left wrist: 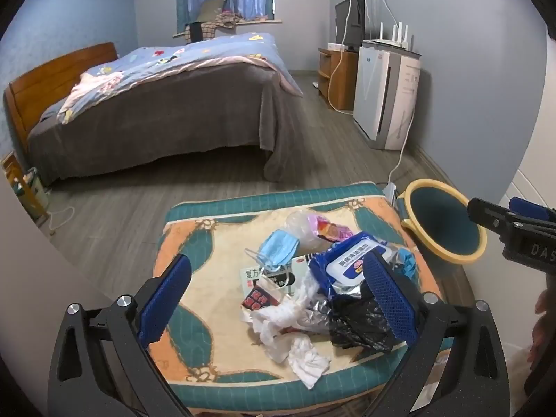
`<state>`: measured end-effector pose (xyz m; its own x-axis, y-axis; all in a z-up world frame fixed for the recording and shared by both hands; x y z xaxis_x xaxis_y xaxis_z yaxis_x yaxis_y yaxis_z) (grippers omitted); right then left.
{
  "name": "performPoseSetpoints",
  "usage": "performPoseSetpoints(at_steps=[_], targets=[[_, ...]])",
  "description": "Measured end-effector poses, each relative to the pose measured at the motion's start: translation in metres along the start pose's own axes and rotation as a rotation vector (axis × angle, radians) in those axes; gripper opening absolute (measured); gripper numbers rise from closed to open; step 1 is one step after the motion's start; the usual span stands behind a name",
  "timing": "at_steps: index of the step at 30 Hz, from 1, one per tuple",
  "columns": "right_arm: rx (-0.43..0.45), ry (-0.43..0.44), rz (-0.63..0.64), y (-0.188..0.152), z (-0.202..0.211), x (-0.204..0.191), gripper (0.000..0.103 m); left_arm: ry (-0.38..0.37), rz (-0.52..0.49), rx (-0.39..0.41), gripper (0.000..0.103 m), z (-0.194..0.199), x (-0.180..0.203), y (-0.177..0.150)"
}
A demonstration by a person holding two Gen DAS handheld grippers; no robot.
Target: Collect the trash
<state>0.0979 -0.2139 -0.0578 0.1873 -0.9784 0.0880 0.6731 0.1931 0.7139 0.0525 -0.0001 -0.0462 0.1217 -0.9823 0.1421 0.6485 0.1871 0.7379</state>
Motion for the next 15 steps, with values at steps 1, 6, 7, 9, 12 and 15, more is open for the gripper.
performPoseSetpoints(at_steps=[1,6,7,9,12,15], targets=[[-0.001,0.0,0.001,0.0002,0.0,-0.0003,0.098,0.0,-0.001,-0.001,0.098,-0.0001,0.0,-0.0001],[-0.004,0.002,0.005,-0.0006,-0.0012,-0.0015,0.098,0.0,0.0,-0.001,0.098,-0.0001,0.0,0.0],[-0.004,0.002,0.004,-0.0005,-0.0015,-0.0009,0.098,0.0,0.0,-0.001,0.098,-0.0001,0.0,0.0],[-0.005,0.002,0.004,-0.0007,-0.0017,-0.0009,0.098,0.001,0.0,-0.002,0.098,-0.0001,0.0,-0.0001],[-0.011,0.002,0.003,-0.0016,-0.0027,-0.0011,0.098,0.0,-0.001,-0.001,0.098,0.0,0.0,0.0],[-0.012,0.006,-0.001,-0.0023,-0.0032,-0.0006,0.098,0.0,-0.001,-0.002,0.098,-0.0003,-0.0001,-0.0001]])
Point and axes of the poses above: each gripper's, at about its wrist camera, not at the fingertips, and z roughly against the way its jaws point, x to its right, y to its top, the point moved 7 cm from there along -z, roughly the way its jaws point, and after that the axes turned 13 degrees about z, right-handed, at the moved point
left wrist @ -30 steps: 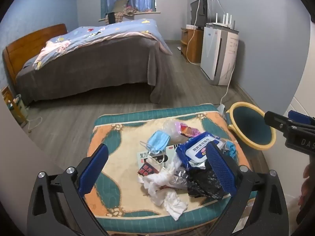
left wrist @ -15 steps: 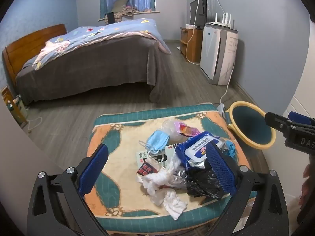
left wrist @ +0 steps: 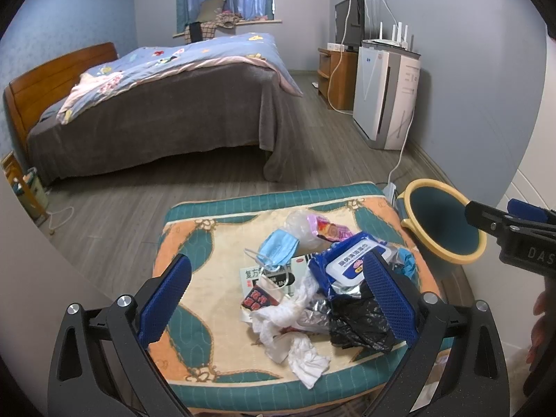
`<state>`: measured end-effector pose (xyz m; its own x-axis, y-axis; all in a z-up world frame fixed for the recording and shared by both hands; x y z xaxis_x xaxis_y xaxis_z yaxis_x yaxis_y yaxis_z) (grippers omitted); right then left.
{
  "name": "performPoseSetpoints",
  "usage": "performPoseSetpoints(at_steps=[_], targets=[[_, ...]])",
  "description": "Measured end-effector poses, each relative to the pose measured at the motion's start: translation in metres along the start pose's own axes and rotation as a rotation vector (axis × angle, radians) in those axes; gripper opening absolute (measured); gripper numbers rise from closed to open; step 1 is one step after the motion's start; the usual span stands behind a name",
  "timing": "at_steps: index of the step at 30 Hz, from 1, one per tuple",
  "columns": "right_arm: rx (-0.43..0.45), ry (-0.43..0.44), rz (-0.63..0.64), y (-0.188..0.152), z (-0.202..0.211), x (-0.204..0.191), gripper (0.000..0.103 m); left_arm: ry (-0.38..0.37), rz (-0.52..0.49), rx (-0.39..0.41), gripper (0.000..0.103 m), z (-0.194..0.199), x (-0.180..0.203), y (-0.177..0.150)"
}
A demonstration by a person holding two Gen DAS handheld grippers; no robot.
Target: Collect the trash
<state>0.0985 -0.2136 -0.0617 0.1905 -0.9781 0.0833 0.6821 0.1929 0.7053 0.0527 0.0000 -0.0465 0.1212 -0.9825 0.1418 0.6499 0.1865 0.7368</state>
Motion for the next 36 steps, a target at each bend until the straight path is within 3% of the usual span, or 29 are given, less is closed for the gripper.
performPoseSetpoints(at_steps=[36], targets=[[-0.024,0.007,0.009,-0.0032,-0.005,-0.0018,0.098,-0.005,0.004,-0.009,0.098,-0.0036,0.0025,-0.0092]])
Point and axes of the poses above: each gripper's, at about its wrist camera, not at the fingertips, and z roughly against the way its jaws point, x to its right, y to its top, the point moved 7 cm from there along -z, roughly the way its jaws point, and after that the axes turned 13 degrees about z, right-handed, at the moved point
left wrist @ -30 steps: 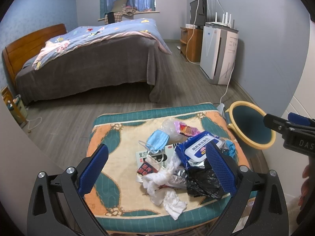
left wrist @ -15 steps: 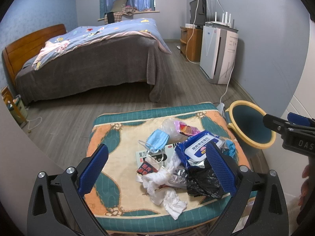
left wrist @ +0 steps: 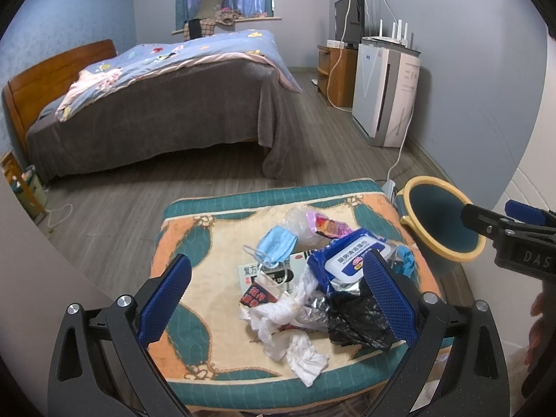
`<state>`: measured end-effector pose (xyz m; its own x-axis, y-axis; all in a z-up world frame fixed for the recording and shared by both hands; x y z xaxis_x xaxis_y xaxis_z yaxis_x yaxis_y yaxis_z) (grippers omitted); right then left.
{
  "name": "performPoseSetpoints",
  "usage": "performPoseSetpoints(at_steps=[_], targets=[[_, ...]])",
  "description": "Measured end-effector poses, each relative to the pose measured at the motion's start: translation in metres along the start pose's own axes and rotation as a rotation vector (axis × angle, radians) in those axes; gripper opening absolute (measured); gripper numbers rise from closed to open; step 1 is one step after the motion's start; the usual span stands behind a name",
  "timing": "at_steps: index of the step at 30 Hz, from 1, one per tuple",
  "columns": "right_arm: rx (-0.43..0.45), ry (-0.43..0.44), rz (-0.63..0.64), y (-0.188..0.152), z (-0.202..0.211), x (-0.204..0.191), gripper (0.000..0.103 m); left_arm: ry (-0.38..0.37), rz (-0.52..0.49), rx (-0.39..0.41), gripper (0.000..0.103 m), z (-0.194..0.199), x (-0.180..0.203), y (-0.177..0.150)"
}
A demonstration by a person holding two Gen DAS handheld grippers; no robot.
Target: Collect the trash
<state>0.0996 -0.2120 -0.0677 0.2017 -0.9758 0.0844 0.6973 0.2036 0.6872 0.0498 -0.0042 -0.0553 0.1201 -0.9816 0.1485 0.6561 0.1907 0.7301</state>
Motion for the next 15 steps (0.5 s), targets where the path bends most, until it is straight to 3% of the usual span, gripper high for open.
performPoseSetpoints(at_steps=[15], targets=[[0.001,-0.009,0.032,0.0068,0.001,-0.0065,0.098,0.002,0.002,-0.008,0.098,-0.0058,-0.0013,-0.0004]])
Point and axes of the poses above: each gripper's, at about its wrist camera, not at the fingertips, and z roughly against the way its jaws point, x to its right, y to its top, the point moved 7 cm from there along -z, roughly the way its jaws point, and after that the axes turned 13 degrees about z, right-handed, at the moved point
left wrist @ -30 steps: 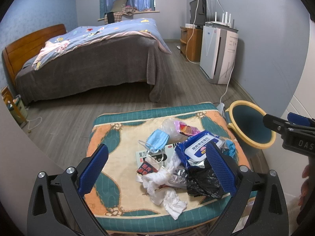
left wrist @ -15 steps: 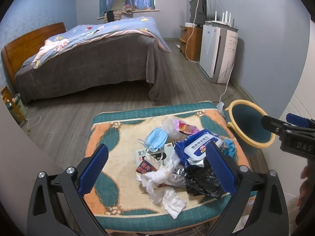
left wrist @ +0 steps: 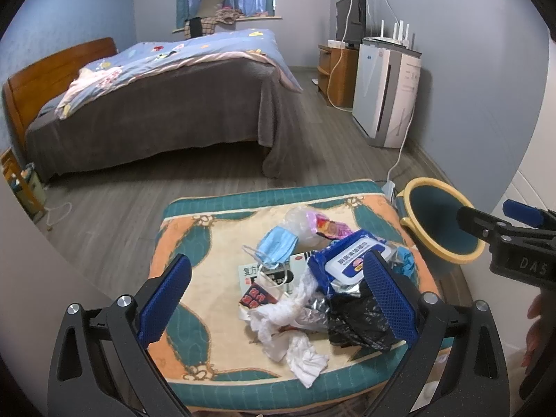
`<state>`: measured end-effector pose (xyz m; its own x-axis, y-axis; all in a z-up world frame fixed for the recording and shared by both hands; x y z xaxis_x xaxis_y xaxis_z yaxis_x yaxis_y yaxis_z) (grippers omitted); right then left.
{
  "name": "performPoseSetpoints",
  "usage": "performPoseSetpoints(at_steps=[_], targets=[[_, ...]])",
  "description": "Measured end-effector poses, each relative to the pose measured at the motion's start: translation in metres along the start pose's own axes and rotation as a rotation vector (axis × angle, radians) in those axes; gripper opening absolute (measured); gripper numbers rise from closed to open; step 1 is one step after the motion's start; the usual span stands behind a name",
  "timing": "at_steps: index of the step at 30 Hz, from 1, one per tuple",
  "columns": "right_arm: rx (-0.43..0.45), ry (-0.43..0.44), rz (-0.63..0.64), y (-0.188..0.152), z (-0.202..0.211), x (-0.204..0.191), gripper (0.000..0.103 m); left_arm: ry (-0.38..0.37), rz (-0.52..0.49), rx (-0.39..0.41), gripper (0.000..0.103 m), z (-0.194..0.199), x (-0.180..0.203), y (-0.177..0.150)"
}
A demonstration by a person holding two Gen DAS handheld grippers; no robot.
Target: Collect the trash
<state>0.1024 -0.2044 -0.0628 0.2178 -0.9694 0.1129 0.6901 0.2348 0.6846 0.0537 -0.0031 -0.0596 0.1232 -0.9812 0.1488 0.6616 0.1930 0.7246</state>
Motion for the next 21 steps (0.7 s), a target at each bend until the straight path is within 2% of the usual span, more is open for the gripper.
performPoseSetpoints(at_steps=[5,9,12,14,18,21], targets=[[-0.002,-0.021,-0.003,0.0,-0.001,0.004,0.098,0.027,0.008,0.005,0.098,0.001,-0.004,0.003],[-0.002,-0.071,-0.003,0.004,-0.008,0.013,0.098,0.008,0.029,0.019,0.098,0.0,-0.009,0.019],[0.004,-0.08,-0.028,0.011,-0.021,0.025,0.098,0.019,0.007,-0.013,0.098,-0.009,-0.01,0.028],[0.005,-0.056,-0.071,0.015,-0.034,0.033,0.098,0.019,0.016,-0.043,0.098,-0.019,-0.014,0.035],[-0.08,0.007,-0.107,0.013,-0.064,0.038,0.098,0.028,-0.048,-0.051,0.098,-0.042,-0.011,0.042],[-0.142,-0.021,-0.079,0.009,-0.088,0.037,0.098,-0.04,-0.065,-0.109,0.098,-0.065,-0.006,0.036]])
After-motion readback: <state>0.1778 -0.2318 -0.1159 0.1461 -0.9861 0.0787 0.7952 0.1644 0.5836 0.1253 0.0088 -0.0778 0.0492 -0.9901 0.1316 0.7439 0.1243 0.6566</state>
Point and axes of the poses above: each gripper's, at about its wrist camera, not at the fingertips, and z roughly against the way its jaws point, x to its right, y to its top, the point moved 7 cm from there along -z, roughly the way its jaws point, and after that the axes turned 13 degrees about z, right-handed, at the moved point
